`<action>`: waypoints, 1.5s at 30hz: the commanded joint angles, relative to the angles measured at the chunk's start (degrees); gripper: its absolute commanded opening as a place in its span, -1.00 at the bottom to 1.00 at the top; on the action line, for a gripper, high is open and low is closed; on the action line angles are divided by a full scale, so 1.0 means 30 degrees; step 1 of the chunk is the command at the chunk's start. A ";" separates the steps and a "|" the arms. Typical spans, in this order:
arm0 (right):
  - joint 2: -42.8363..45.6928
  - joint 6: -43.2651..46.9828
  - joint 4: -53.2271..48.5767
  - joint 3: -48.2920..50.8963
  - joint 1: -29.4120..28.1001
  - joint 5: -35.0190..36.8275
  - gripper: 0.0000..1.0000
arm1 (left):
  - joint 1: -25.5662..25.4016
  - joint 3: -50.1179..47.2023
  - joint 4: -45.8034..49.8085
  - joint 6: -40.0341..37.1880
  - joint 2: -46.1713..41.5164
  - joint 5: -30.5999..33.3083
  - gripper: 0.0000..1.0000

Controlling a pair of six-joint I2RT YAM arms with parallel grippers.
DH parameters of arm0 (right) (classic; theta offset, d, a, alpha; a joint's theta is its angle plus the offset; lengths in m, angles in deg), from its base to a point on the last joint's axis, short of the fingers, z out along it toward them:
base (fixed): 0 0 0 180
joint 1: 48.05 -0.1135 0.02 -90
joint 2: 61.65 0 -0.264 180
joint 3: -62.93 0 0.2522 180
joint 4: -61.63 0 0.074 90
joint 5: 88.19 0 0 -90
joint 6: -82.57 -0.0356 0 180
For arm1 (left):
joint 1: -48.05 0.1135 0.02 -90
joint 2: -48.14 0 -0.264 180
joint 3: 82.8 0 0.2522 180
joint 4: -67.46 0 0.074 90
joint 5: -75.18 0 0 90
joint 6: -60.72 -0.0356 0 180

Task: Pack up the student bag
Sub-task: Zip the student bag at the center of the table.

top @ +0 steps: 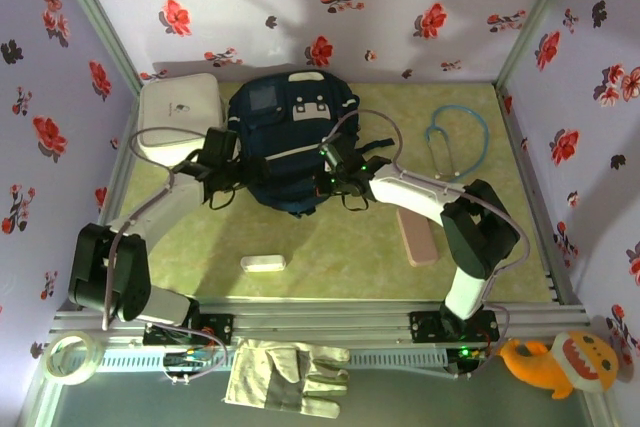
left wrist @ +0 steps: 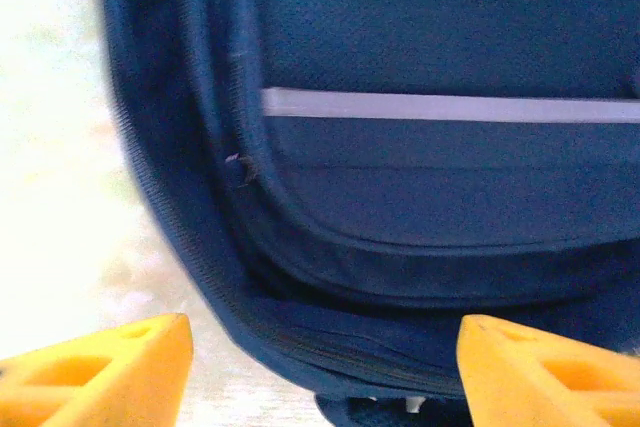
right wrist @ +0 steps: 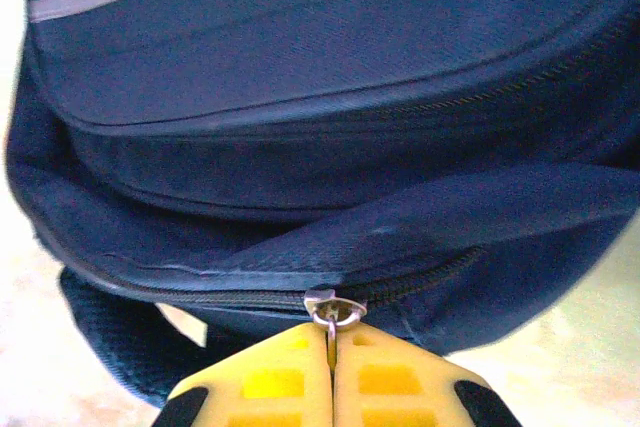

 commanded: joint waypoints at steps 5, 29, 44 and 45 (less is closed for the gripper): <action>0.0835 0.0398 0.1647 -0.0473 -0.0183 -0.1289 -1.00 | -0.1501 0.1485 0.0614 -0.8049 0.0698 -0.3106 0.46; 0.1550 -0.0162 0.1940 0.0675 0.0220 -0.0970 -1.00 | -0.2675 0.4506 0.1320 -1.4088 0.5539 -0.6638 0.00; 0.2430 0.1518 -0.0919 0.1284 0.2434 0.1921 -1.00 | -0.2279 0.3838 0.1593 -1.5222 0.4248 -0.6537 -0.85; 0.2466 0.1714 -0.1072 0.1302 0.2785 0.2052 -1.00 | -0.2206 0.3732 0.1745 -1.5274 0.4031 -0.6532 -0.87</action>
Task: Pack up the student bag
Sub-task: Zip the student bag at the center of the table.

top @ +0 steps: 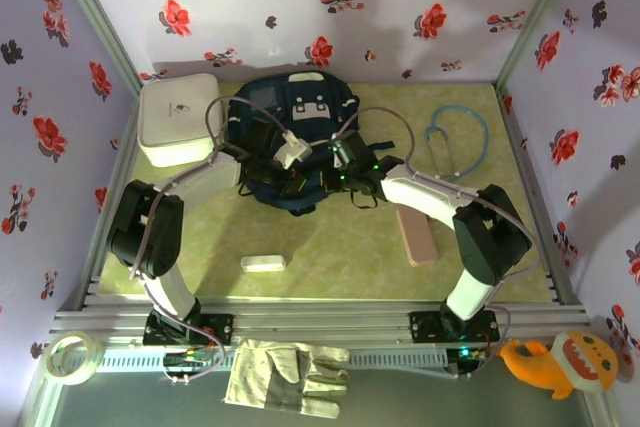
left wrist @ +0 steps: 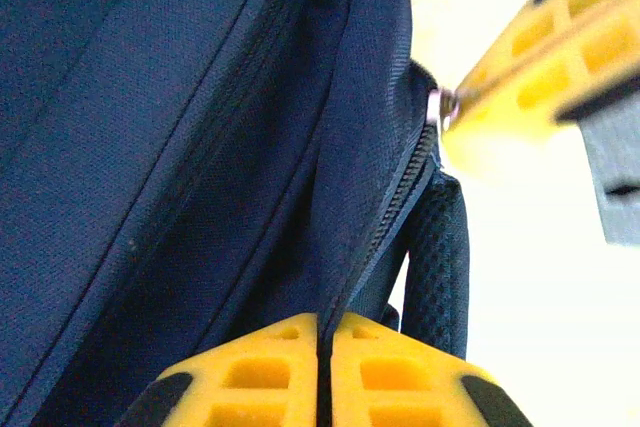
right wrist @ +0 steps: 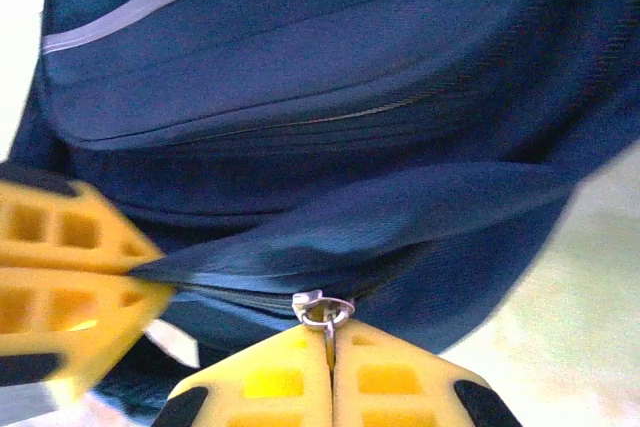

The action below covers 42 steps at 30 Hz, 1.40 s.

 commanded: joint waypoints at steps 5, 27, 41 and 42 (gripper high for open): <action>0.1101 0.1294 -0.1572 -0.0029 0.2654 0.2239 -1.00 | 0.0553 -0.0703 0.1801 -0.0770 -0.2335 0.0186 -0.91; 0.0943 0.1005 0.1008 -0.0076 0.1666 -0.3688 -1.00 | -0.0483 0.1177 0.2066 -0.0435 -0.1709 -0.1506 0.14; 0.1021 0.0775 0.1517 0.0443 0.1437 -0.4010 -1.00 | -0.1281 0.3292 0.2584 0.0124 0.1228 -0.1166 -0.38; 0.1005 0.0769 0.1517 0.0475 0.1422 -0.3964 -1.00 | -0.1264 0.3337 0.2565 0.0184 0.1267 -0.0933 -0.44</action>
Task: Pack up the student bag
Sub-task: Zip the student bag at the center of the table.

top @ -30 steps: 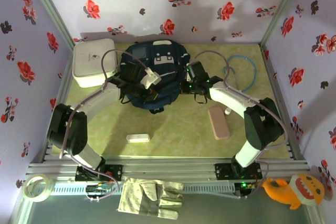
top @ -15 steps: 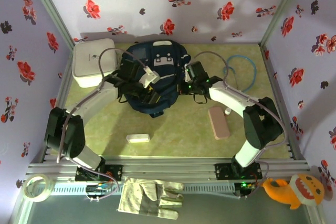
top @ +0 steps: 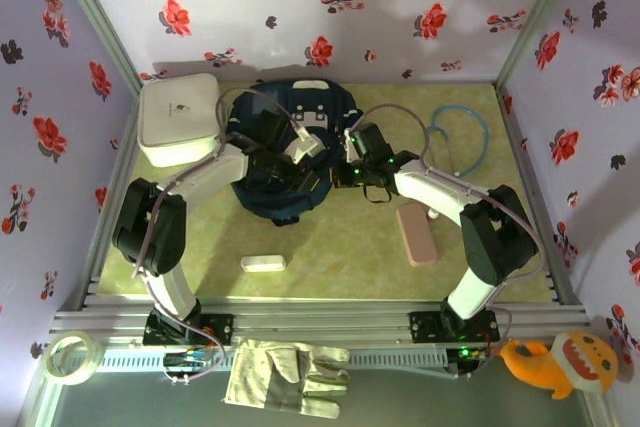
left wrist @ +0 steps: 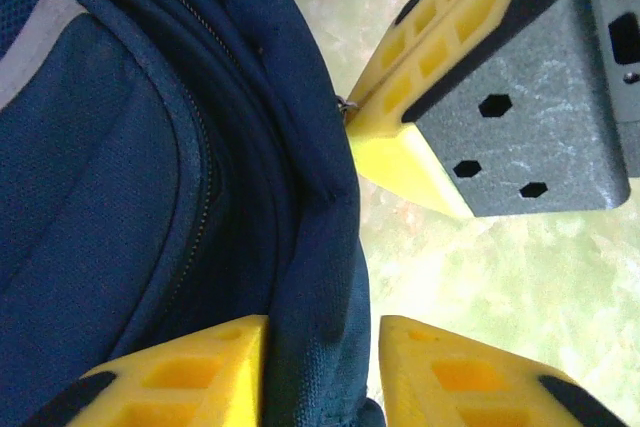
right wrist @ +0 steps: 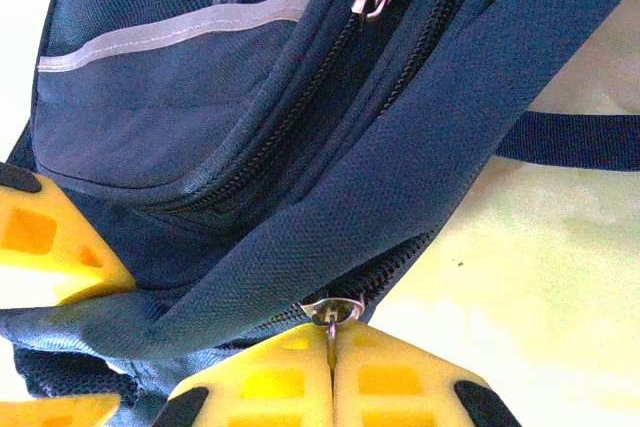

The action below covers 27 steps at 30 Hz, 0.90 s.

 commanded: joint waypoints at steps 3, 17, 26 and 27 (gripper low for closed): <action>0.0729 -0.0177 0.1184 0.0151 -0.0108 -0.0401 -1.00 | -0.0181 0.0839 0.0393 0.0286 0.0324 0.0469 -0.65; 0.0245 0.0007 -0.0084 0.0062 0.1963 0.0666 -1.00 | -0.0095 0.0506 0.4871 -0.2455 -0.1845 0.1987 -1.00; -0.1470 -0.0265 -0.0603 -0.1591 0.2162 0.2389 -1.00 | 0.0052 -0.0730 0.6734 -0.2249 -0.3369 0.3971 -1.00; -0.1651 -0.0449 -0.0650 -0.1771 0.2226 0.2752 -1.00 | 0.0064 -0.0789 0.6824 -0.2249 -0.3485 0.4048 -1.00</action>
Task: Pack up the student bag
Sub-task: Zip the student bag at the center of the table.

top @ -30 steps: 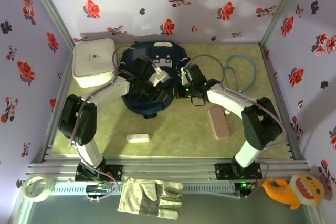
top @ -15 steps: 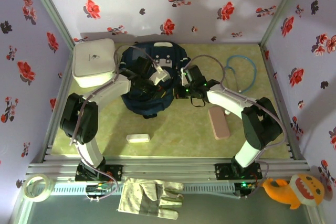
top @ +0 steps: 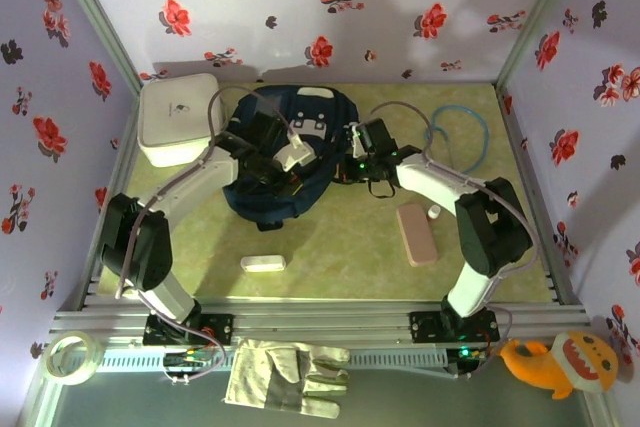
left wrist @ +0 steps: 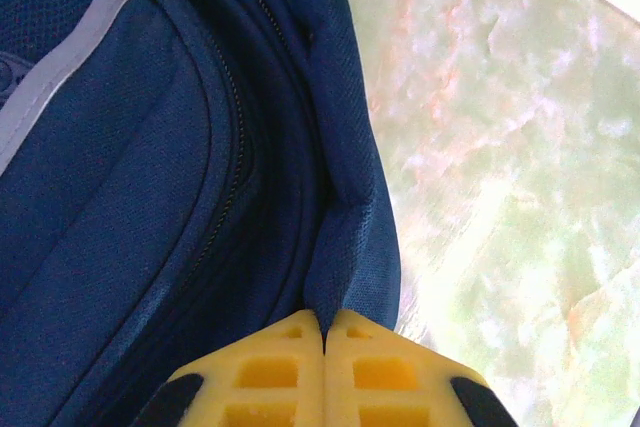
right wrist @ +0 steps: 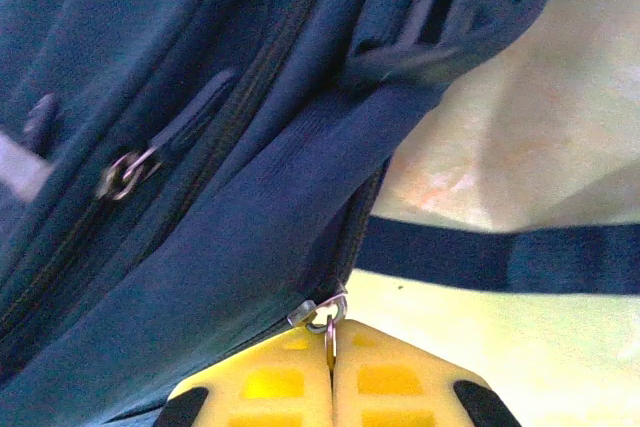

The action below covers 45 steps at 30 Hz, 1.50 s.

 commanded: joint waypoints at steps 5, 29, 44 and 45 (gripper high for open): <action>-0.1745 -0.1690 -0.1409 -0.2644 0.1236 0.4378 -1.00 | 0.0217 -0.0411 0.2785 -0.0429 -0.1532 0.0930 -1.00; 0.1633 -0.0679 -0.1710 -0.0746 0.1470 0.4270 0.04 | 0.0218 0.1784 0.1101 0.0802 -0.0866 -0.0036 0.22; 0.5819 -0.2165 -0.0654 0.3170 0.1620 0.6203 0.73 | -0.1892 0.3650 0.0764 -0.2142 0.3658 0.5857 0.40; 0.5911 -0.2213 -0.0587 0.3212 0.1610 0.6248 0.73 | -0.2043 0.3693 0.0695 -0.2364 0.3907 0.6293 0.39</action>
